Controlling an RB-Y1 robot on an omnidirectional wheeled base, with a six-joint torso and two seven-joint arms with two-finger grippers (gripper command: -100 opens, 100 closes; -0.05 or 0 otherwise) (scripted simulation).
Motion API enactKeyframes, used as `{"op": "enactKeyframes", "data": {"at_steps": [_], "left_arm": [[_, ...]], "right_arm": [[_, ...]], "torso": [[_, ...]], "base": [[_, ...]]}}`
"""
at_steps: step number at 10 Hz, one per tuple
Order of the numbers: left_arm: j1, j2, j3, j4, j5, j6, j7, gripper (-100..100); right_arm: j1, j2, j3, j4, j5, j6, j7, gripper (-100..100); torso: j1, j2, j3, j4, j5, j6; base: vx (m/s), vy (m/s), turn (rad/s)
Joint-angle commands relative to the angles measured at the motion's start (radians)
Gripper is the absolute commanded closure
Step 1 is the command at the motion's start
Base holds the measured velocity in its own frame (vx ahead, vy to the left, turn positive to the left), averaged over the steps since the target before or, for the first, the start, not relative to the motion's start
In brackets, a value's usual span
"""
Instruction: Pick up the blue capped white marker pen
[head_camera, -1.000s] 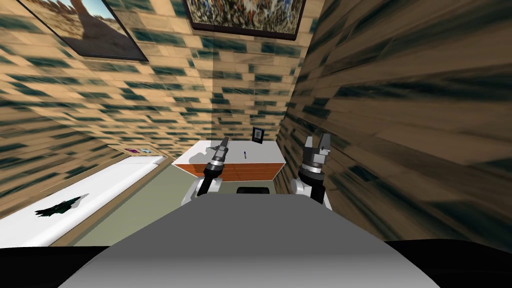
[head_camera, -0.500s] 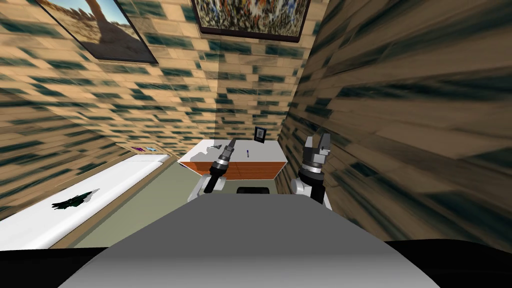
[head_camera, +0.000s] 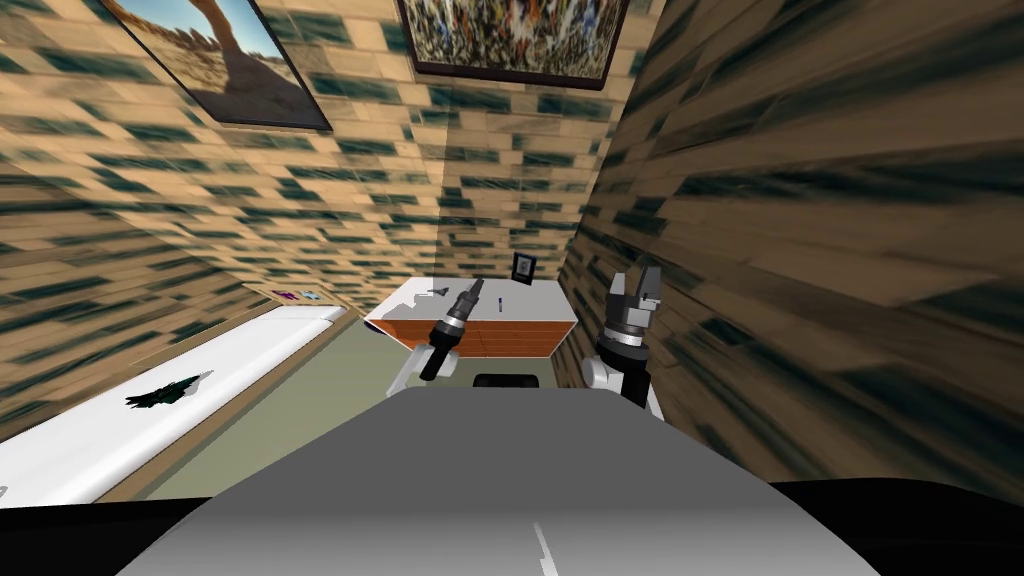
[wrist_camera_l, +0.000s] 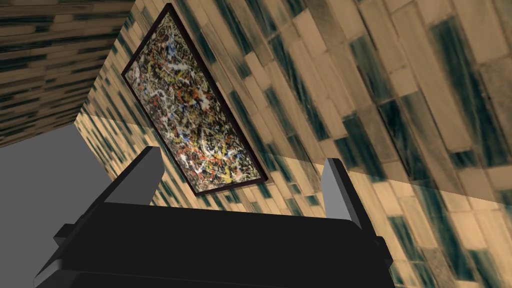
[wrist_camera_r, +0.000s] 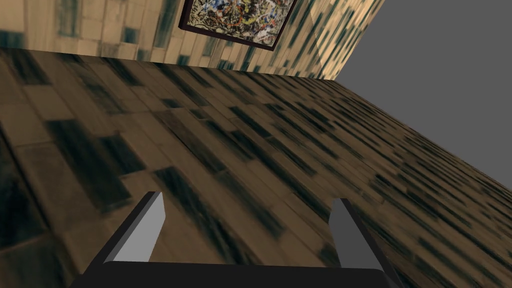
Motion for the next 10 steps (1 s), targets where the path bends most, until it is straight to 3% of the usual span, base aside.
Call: {"op": "enactKeyframes", "data": {"at_steps": [1,4,5,7,8,10], "left_arm": [[-0.019,-0.003,-0.019,0.02,-0.05,0.019,-0.002,-100],[-0.05,-0.009,-0.055,0.053,-0.136,0.059,-0.005,-100],[-0.05,-0.009,-0.055,0.053,-0.147,0.059,-0.005,-100],[-0.077,-0.013,-0.09,0.093,-0.216,0.099,-0.01,-100],[-0.077,-0.013,-0.09,0.093,-0.232,0.099,-0.01,-100],[-0.1,-0.014,-0.122,0.139,-0.299,0.138,-0.015,-100]], "right_arm": [[0.0,0.0,0.0,0.0,0.0,0.0,0.0,0],[0.0,0.0,0.0,0.0,0.0,0.0,0.0,0],[0.0,0.0,0.0,0.0,0.0,0.0,0.0,0],[0.0,0.0,0.0,0.0,0.0,0.0,0.0,0],[0.0,0.0,0.0,0.0,0.0,0.0,0.0,0],[0.0,0.0,0.0,0.0,0.0,0.0,0.0,0]], "torso": [[0.0,0.0,0.0,0.0,0.0,0.0],[0.001,-0.001,0.0,0.0,0.0,0.0],[0.0,-0.001,0.0,0.0,0.0,0.0],[-0.001,-0.002,-0.001,0.0,0.0,0.0],[-0.001,-0.002,-0.001,0.0,0.0,0.0],[-0.001,-0.003,-0.002,-0.001,0.0,0.0]], "base": [[-0.029,0.045,0.027],[-0.035,0.051,0.018],[-0.021,0.026,0.006],[-0.014,0.032,0.019],[-0.002,0.029,0.002],[0.015,0.025,0.01]]}}
